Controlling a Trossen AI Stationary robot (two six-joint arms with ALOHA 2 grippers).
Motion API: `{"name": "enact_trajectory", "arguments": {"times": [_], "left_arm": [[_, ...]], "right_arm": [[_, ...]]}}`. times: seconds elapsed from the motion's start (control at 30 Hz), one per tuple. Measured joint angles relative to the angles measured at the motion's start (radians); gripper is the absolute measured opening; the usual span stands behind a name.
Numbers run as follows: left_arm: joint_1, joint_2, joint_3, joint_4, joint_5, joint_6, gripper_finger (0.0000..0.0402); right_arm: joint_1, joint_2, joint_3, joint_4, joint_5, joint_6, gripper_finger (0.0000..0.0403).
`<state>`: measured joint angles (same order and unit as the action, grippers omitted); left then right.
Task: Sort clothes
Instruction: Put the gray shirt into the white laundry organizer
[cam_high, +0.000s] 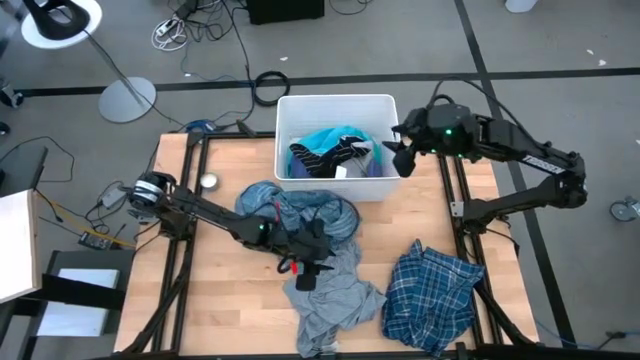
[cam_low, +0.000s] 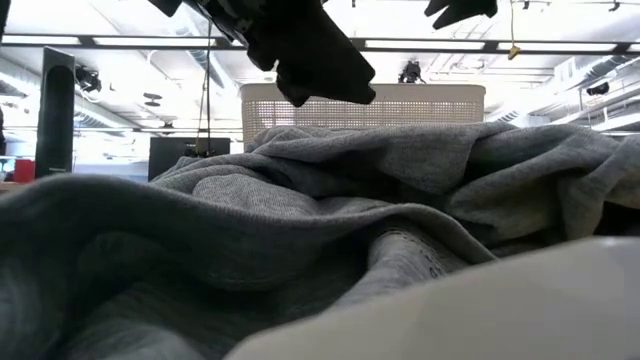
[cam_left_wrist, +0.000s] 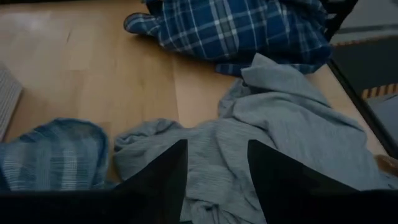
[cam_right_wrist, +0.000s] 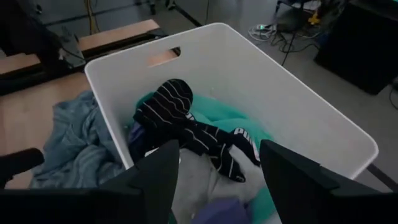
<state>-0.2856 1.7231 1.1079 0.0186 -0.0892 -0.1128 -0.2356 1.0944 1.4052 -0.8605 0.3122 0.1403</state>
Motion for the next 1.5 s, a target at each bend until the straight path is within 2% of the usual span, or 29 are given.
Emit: {"name": "enact_trajectory", "arguments": {"times": [0.23,0.43,0.53,0.63,0.7,0.83,0.87,0.97,1.07,1.23,1.33,1.5], "left_arm": [[-0.048,0.18,0.213,-0.183,-0.058,0.046,0.0173],[-0.034,0.335,0.343,-0.245,-0.055,0.042,0.0173],[-0.027,0.41,0.358,-0.249,-0.041,-0.007,0.0173],[-0.017,0.461,0.366,-0.274,-0.027,-0.148,0.0169],[-0.014,0.477,0.368,-0.32,-0.04,-0.227,0.0147],[-0.009,0.437,0.391,-0.374,0.002,-0.2,0.0031],[-0.009,0.422,0.406,-0.403,0.003,-0.179,0.002],[-0.008,0.363,0.495,-0.508,-0.055,-0.103,0.0009],[0.005,0.227,0.609,-0.619,-0.135,-0.026,0.0005],[0.052,0.107,0.792,-0.731,-0.215,0.044,0.0003],[0.09,0.054,0.908,-0.755,-0.26,0.118,0.0002],[0.192,0.004,1.102,-0.74,-0.421,0.264,0.0001]], "right_arm": [[0.0,-0.069,0.0,-0.017,-0.005,0.067,0.0221],[0.003,-0.114,0.0,-0.052,-0.104,0.147,0.022],[0.022,-0.132,0.0,-0.079,-0.143,0.191,0.0219],[0.055,-0.146,0.0,-0.111,-0.152,0.228,0.0219],[0.081,-0.155,0.0,-0.144,-0.152,0.244,0.0217],[0.132,-0.162,-0.001,-0.22,-0.129,0.299,0.0214],[0.147,-0.163,-0.006,-0.235,-0.123,0.321,0.0213],[0.194,-0.169,-0.048,-0.272,-0.117,0.369,0.0212],[0.249,-0.182,-0.125,-0.271,-0.11,0.398,0.0212],[0.347,-0.219,-0.285,-0.24,0.008,0.464,0.0212],[0.409,-0.239,-0.387,-0.162,0.028,0.503,0.0212],[0.515,-0.25,-0.543,0.071,0.039,0.525,0.0211]]}}
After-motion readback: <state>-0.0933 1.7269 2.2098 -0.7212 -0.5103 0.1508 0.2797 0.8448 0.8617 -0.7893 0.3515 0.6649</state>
